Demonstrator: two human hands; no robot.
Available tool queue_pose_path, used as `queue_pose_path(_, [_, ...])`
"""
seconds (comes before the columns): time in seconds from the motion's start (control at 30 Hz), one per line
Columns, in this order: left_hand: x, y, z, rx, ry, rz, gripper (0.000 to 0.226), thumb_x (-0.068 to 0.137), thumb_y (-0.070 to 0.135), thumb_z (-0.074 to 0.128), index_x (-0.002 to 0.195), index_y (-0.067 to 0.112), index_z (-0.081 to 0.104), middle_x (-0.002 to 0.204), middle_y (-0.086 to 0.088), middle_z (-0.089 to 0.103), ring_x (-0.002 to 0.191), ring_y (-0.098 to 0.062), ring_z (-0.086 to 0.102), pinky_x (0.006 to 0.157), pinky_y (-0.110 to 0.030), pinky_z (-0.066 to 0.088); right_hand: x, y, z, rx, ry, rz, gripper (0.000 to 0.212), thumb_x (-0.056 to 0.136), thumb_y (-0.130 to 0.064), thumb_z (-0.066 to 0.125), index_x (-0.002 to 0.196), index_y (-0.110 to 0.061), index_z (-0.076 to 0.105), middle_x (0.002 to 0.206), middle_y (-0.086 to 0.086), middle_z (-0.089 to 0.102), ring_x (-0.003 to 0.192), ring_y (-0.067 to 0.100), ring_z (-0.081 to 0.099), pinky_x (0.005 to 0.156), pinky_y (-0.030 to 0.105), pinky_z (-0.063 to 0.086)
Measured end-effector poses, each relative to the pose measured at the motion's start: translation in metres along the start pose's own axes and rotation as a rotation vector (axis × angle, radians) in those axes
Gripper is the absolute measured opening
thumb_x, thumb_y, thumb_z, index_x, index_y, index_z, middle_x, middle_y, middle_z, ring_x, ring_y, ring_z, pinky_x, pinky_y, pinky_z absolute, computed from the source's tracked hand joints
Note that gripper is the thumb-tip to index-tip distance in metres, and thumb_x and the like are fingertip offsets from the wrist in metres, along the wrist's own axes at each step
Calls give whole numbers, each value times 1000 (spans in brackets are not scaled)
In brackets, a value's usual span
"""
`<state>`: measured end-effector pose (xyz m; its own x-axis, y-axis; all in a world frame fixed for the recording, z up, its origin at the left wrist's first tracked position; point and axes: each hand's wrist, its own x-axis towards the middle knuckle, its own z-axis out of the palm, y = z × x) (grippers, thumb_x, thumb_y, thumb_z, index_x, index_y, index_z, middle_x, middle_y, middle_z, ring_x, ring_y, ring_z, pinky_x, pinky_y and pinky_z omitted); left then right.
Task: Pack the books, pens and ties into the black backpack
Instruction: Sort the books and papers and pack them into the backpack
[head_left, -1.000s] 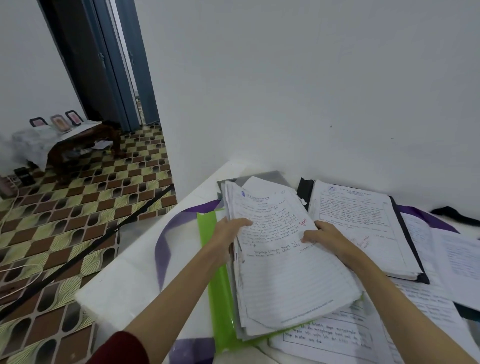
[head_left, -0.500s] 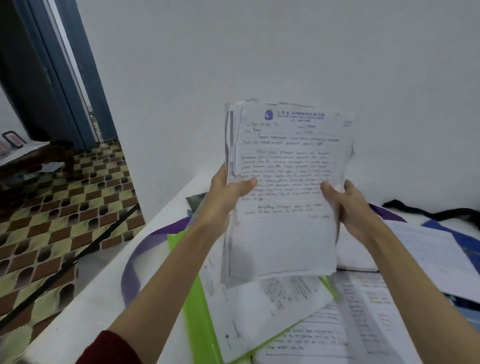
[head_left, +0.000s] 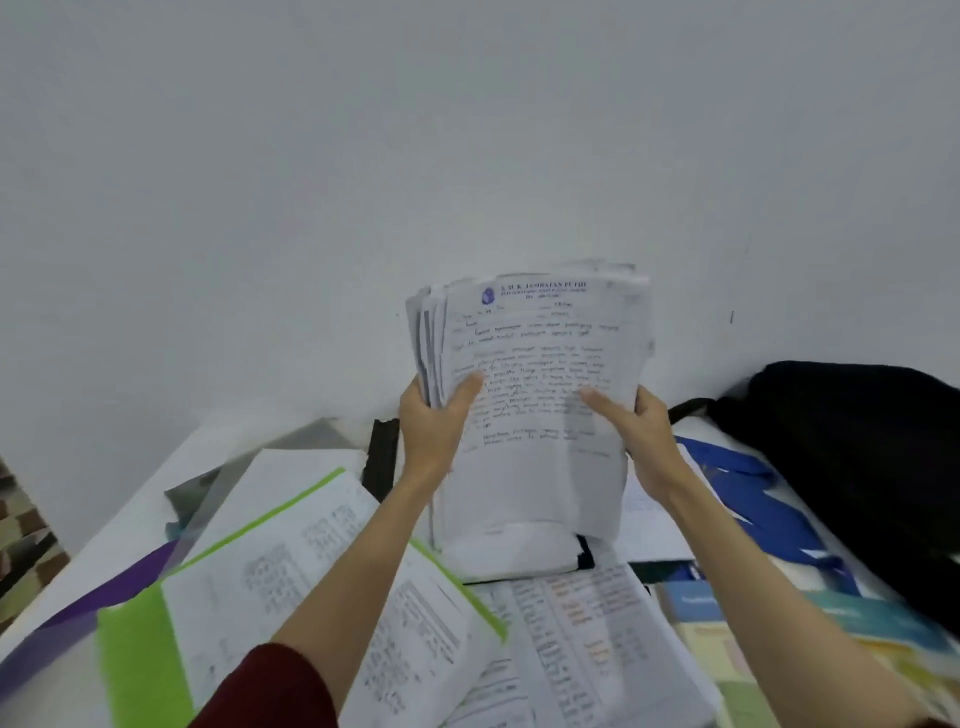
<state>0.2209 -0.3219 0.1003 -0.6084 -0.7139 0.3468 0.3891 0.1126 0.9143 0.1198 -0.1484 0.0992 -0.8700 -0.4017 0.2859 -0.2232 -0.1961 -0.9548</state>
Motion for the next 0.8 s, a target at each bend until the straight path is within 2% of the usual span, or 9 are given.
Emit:
queue_pose_path(0.1, [0,-21,-13,23,-20,-83,49,75,35,73,118,15,61,110,5,68,103,-7,64,90,-26,52,0,10,-5,-41,-22,66,27,73,-28,74,100,-25,67,101,-6,73,92,11,69,70,22,55])
queue_pose_path(0.17, [0,-28,-10,16,18,-130,59,71,47,70,121,18,59,114,8,66,106,-4,61,97,-28,47,5,10,-4,-38,-36,62,24,75,-27,74,98,-28,66,91,-13,73,85,4,69,66,17,54])
queue_pose_path(0.27, [-1,-37,-1,10,98,-156,78,67,62,68,130,19,51,129,11,56,118,-2,51,104,-25,37,8,12,3,-28,-47,54,22,78,-25,73,97,-31,63,85,-19,72,81,-1,69,63,14,54])
queue_pose_path(0.33, [-1,-38,-4,34,79,-116,58,69,55,66,118,26,55,118,17,59,108,6,53,95,-16,40,10,14,1,-29,-84,78,21,77,-28,71,96,-31,63,88,-16,72,81,-1,68,66,14,54])
queue_pose_path(0.4, [4,-35,-9,63,28,-97,38,69,49,67,100,28,62,100,16,66,99,0,62,84,-18,50,13,8,-6,-31,-151,125,25,72,-34,71,95,-28,66,94,-10,73,86,5,69,72,16,55])
queue_pose_path(0.47, [8,-25,-9,24,-4,-63,29,69,44,67,93,29,64,92,13,69,91,-3,67,69,-15,53,21,6,-9,-17,-212,128,46,61,-49,78,100,-25,68,99,-5,74,95,12,69,82,24,55])
queue_pose_path(0.53, [9,-19,0,-41,-1,-25,26,70,40,67,94,31,63,91,14,70,85,3,67,64,-12,51,23,6,-4,41,-197,118,61,53,-57,82,103,-24,69,103,-1,73,99,15,68,87,32,54])
queue_pose_path(0.67, [8,-18,8,-53,93,36,18,80,31,67,97,30,64,93,13,70,85,1,68,64,-14,52,25,5,10,125,-101,107,32,67,-37,73,95,-23,69,93,-2,75,97,20,69,89,39,54])
queue_pose_path(0.8, [27,-1,5,-39,138,99,19,82,29,67,101,26,64,97,9,70,87,-3,69,67,-19,55,36,-9,24,171,-81,49,28,69,-37,71,94,-23,70,97,-1,74,98,18,69,88,37,54])
